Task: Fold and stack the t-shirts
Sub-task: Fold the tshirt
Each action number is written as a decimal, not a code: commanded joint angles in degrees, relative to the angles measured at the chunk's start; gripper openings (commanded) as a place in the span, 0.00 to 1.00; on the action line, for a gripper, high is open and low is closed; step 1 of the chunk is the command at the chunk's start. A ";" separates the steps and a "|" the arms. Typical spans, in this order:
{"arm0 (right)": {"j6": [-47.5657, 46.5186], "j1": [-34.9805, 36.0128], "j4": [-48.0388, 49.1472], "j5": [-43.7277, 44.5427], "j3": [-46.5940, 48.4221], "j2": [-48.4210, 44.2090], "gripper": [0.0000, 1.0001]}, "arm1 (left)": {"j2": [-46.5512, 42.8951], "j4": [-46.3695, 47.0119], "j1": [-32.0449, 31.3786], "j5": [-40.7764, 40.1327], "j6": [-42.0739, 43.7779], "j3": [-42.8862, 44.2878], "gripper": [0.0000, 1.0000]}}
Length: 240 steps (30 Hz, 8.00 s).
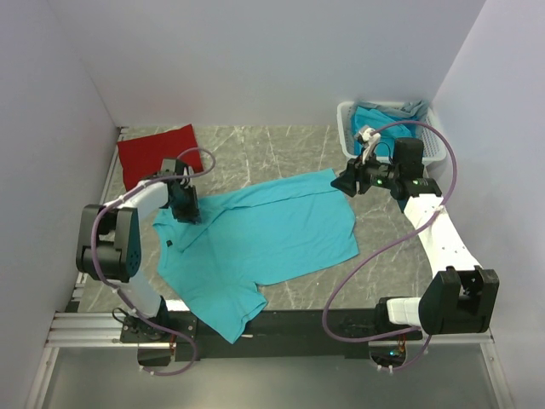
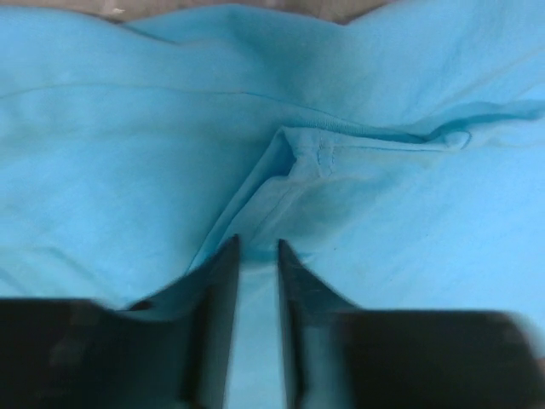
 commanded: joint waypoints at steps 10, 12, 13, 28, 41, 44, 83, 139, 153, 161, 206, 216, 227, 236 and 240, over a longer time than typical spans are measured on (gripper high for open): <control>1.04 -1.92 2.14 -2.07 -0.78 -2.26 0.54 | -6.47 -1.47 -0.41 -7.42 -1.61 -0.88 0.41; 1.13 -2.27 2.14 -2.25 -0.87 -2.43 0.55 | -5.24 -1.38 -0.41 -6.54 -1.43 -1.14 0.41; 1.22 -2.36 2.23 -2.16 -0.96 -2.43 0.54 | -4.88 -1.47 -0.41 -6.01 -1.43 -1.41 0.40; 1.30 -3.24 2.15 -2.86 -0.96 -2.08 0.54 | -3.03 -0.77 -0.41 0.05 -0.47 -2.46 0.28; 1.39 -3.85 1.88 -3.39 -0.78 -1.73 0.54 | -7.77 -1.56 -0.68 3.47 -1.61 -2.64 0.01; 1.39 -3.94 1.88 -3.48 -0.78 -1.90 0.54 | -9.35 -1.56 -1.99 6.02 -2.22 -3.52 0.01; 0.87 -5.87 1.00 -4.89 -0.52 -1.82 0.54 | -3.47 -0.51 -4.11 -8.64 -4.16 -1.04 0.46; 1.57 -8.25 1.00 -6.99 -0.52 -1.47 0.54 | -3.56 -3.14 -4.02 -9.61 -2.22 -3.25 0.17; 1.83 -8.77 1.09 -7.35 -0.61 -1.47 0.54 | -4.35 -3.58 -4.46 -10.49 -2.40 -3.43 0.06; 1.83 -8.77 1.18 -7.35 -0.61 -1.38 0.54 | -7.51 -5.25 -5.07 -9.96 -2.57 -1.41 0.01; 1.66 -9.74 0.56 -8.31 -0.34 -1.20 0.54 | -16.56 -8.87 -19.49 -16.01 -6.35 -1.23 0.43; 1.74 -9.92 0.56 -8.49 -0.26 -1.73 0.54 | -2.79 -4.55 -15.97 -14.70 -7.06 6.14 0.01; 1.13 -10.27 -0.05 -8.93 -0.17 -1.29 0.54 | 4.18 -2.79 -19.49 -8.64 -6.79 9.49 0.31; 0.34 -10.36 -0.84 -8.75 0.09 -0.68 0.54 | -0.65 -3.50 -17.82 -17.51 -7.49 8.44 0.42; -0.45 -10.27 -1.81 -8.67 0.45 -0.06 0.54 | -6.53 5.00 -7.40 -12.27 -10.74 1.87 0.38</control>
